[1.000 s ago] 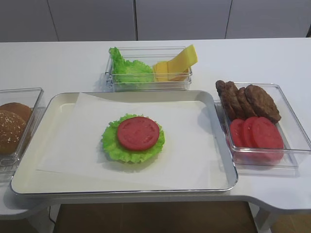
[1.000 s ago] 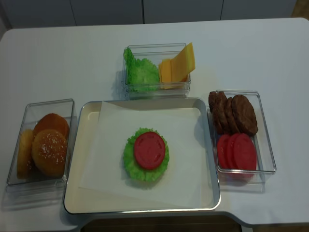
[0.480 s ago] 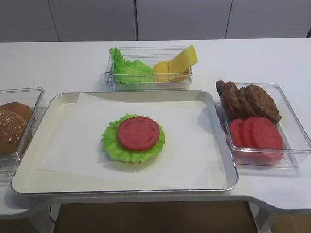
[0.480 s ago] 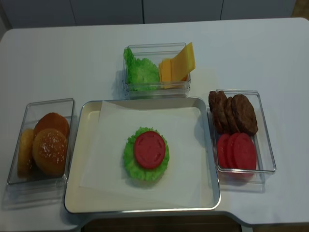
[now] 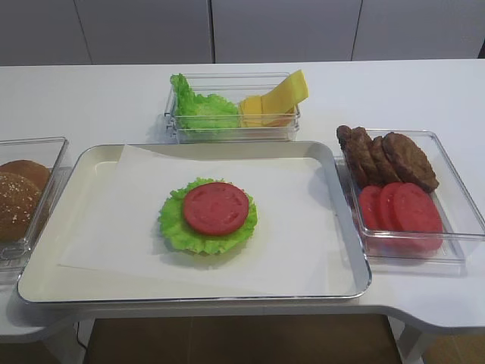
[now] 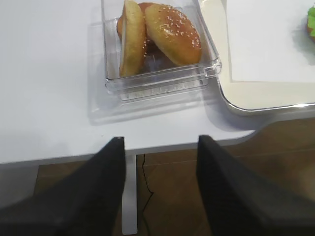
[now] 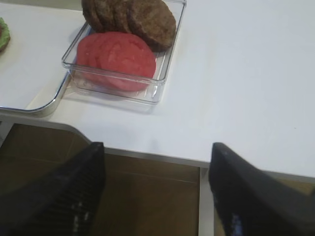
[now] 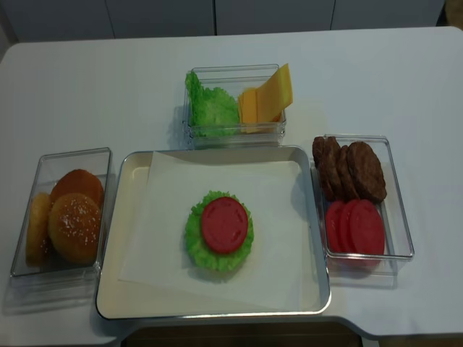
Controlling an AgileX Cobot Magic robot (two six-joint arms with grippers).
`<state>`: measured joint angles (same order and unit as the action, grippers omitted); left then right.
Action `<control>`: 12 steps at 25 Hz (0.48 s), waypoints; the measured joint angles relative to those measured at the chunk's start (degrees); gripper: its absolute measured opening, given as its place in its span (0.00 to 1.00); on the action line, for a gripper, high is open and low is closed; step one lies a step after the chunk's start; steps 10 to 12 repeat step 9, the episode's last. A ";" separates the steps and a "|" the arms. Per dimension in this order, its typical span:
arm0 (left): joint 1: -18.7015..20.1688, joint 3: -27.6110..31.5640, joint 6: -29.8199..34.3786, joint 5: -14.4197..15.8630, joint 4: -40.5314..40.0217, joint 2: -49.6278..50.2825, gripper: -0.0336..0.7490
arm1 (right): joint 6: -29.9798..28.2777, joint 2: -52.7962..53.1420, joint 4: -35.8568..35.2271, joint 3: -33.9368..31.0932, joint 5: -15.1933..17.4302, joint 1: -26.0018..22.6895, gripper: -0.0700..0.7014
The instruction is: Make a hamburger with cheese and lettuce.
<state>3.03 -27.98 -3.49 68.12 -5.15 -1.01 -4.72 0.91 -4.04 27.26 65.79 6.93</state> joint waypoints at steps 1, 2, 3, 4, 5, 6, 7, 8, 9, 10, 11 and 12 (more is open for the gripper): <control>0.00 0.00 0.00 0.00 0.00 0.00 0.49 | 0.00 0.00 0.00 0.00 0.00 0.00 0.76; 0.00 0.00 0.00 0.00 0.00 0.00 0.49 | 0.00 0.00 0.00 0.00 0.00 0.00 0.76; 0.00 0.00 0.00 0.00 0.00 0.00 0.49 | 0.00 0.00 0.00 0.00 0.00 0.00 0.76; 0.00 0.00 0.00 0.00 0.00 0.00 0.49 | 0.00 0.00 0.00 0.00 0.00 0.00 0.76; 0.00 0.00 0.00 0.00 0.00 0.00 0.49 | 0.00 0.00 0.00 0.00 0.00 0.00 0.76; 0.00 0.00 0.00 0.00 0.00 0.00 0.49 | 0.00 0.00 0.00 0.00 0.00 0.00 0.76; 0.00 0.00 0.00 0.00 0.00 0.00 0.49 | 0.00 0.00 0.00 0.00 0.00 0.00 0.76; 0.00 0.00 0.00 0.00 0.00 0.00 0.49 | 0.00 0.00 0.00 0.00 0.00 0.00 0.76; 0.00 0.00 0.00 0.00 0.00 0.00 0.49 | 0.00 0.00 0.00 0.00 0.00 0.00 0.76; 0.00 0.00 0.00 0.00 0.00 0.00 0.49 | 0.00 0.00 0.00 0.00 0.00 0.00 0.76; 0.00 0.00 0.00 0.00 0.00 0.00 0.49 | 0.00 0.00 0.00 0.00 0.00 0.00 0.76; 0.00 0.00 0.00 0.00 0.00 0.00 0.49 | 0.00 0.00 0.00 0.00 0.00 0.00 0.76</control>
